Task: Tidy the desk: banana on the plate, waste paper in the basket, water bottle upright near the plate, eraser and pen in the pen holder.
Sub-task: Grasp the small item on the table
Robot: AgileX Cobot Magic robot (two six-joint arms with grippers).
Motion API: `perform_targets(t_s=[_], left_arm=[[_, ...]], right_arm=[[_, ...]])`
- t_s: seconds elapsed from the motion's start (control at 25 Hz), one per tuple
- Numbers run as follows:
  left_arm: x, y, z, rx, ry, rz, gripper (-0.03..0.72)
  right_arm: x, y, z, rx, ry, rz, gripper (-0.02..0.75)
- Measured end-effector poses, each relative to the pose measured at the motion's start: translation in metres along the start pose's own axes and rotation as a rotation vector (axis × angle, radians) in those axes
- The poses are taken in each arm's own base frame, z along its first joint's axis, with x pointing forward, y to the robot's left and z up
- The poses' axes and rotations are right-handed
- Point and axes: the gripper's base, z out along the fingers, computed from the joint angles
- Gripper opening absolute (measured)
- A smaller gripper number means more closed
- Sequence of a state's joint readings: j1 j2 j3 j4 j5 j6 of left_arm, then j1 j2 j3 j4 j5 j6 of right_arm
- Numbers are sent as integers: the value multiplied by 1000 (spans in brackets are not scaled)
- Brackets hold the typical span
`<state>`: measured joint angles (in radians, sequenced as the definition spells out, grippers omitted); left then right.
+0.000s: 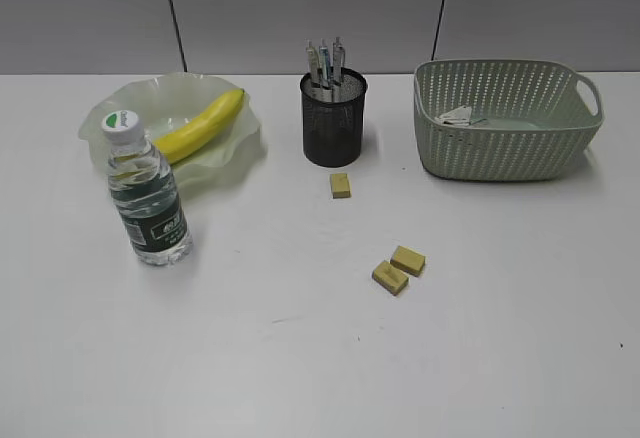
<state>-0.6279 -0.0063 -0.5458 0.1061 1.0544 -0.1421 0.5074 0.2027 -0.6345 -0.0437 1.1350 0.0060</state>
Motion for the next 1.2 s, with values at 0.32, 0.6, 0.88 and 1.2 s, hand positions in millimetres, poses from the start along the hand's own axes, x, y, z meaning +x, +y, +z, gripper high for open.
perform_targets(t_s=[0.32,0.6,0.88,1.2], left_arm=[[-22,-7,19,33,49,-11,288],[-60,-26,86,109,211,-78,288],[-88,-43,178,142,401,-80,290],[-109,-88,258,209,479,81,351]], right_arm=[[34,0,-6,1,-137,5,391],[34,0,-1,1,-162,-2,391],[33,1,-1,1,-166,-2,391],[33,1,-1,1,-170,-2,391]])
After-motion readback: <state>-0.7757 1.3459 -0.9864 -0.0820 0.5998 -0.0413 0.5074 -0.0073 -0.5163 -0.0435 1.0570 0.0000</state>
